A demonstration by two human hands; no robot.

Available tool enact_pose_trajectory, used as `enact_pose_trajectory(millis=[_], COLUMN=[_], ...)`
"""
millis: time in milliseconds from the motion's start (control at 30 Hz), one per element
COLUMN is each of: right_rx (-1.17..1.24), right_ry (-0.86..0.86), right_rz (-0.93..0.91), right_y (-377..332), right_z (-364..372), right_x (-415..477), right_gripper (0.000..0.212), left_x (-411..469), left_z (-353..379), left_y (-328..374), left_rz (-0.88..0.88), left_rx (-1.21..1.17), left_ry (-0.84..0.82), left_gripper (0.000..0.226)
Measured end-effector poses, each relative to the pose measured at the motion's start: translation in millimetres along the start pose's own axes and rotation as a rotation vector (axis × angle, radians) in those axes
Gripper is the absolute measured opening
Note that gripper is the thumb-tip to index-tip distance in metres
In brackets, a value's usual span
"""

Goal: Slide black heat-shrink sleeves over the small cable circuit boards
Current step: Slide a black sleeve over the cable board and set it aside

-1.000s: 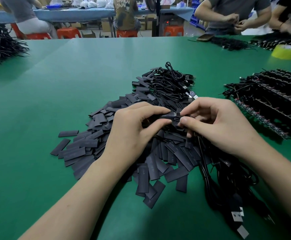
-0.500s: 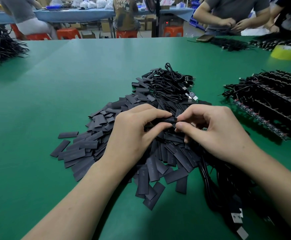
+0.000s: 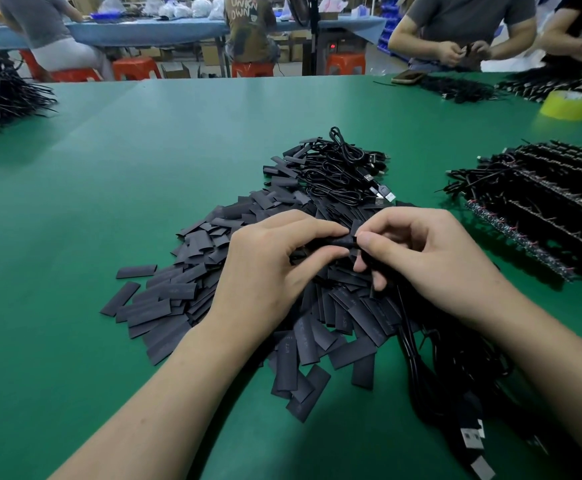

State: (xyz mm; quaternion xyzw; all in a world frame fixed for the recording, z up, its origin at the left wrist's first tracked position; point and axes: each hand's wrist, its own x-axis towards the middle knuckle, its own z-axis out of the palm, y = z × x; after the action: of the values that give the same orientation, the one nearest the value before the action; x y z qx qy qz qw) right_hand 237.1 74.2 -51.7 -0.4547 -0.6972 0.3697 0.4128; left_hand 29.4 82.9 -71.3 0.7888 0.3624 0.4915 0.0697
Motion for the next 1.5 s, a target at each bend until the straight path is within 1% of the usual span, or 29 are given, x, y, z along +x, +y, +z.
enact_pose_trajectory(millis=[300, 533, 733, 800, 900, 933, 1000, 1067, 1200, 1367, 1500], right_rx=[0.095, 0.081, 0.077, 0.076, 0.074, 0.073, 0.085, 0.09, 0.07, 0.031, 0.011], right_ry=[-0.047, -0.037, -0.024, -0.01, 0.03, 0.041, 0.058, 0.069, 0.077, 0.102, 0.102], right_rz=[0.007, 0.011, 0.006, 0.007, 0.014, 0.014, 0.014, 0.013, 0.005, 0.007, 0.018], right_y=[0, 2, 2, 1, 1, 1, 0, 0, 0, 1, 2], right_z=[0, 1, 2, 2, 1, 1, 1, 3, 5, 6, 7], right_x=[0, 0, 0, 0, 0, 0, 0, 0, -1, -1, -1], right_gripper=[0.013, 0.011, 0.017, 0.016, 0.017, 0.018, 0.02, 0.02, 0.018, 0.018, 0.018], left_x=[-1, -1, 0, 0, 1, 2, 1, 1, 0, 0, 1], left_z=[1, 2, 2, 4, 5, 4, 5, 6, 9, 11, 11], left_y=[0, -2, -1, 1, 6, 6, 6, 7, 8, 11, 13], left_rz=[0.03, 0.046, 0.034, -0.004, -0.146, -0.193, -0.257, -0.289, -0.34, -0.44, -0.474], left_rx=[-0.013, -0.001, 0.006, 0.002, -0.04, -0.064, -0.096, -0.098, -0.129, -0.252, -0.296], left_ry=[0.037, 0.017, 0.018, 0.051, 0.155, 0.186, 0.219, 0.223, 0.213, 0.199, 0.201], left_gripper=[0.015, 0.016, 0.016, 0.018, 0.03, 0.031, 0.026, 0.022, 0.022, 0.022, 0.02])
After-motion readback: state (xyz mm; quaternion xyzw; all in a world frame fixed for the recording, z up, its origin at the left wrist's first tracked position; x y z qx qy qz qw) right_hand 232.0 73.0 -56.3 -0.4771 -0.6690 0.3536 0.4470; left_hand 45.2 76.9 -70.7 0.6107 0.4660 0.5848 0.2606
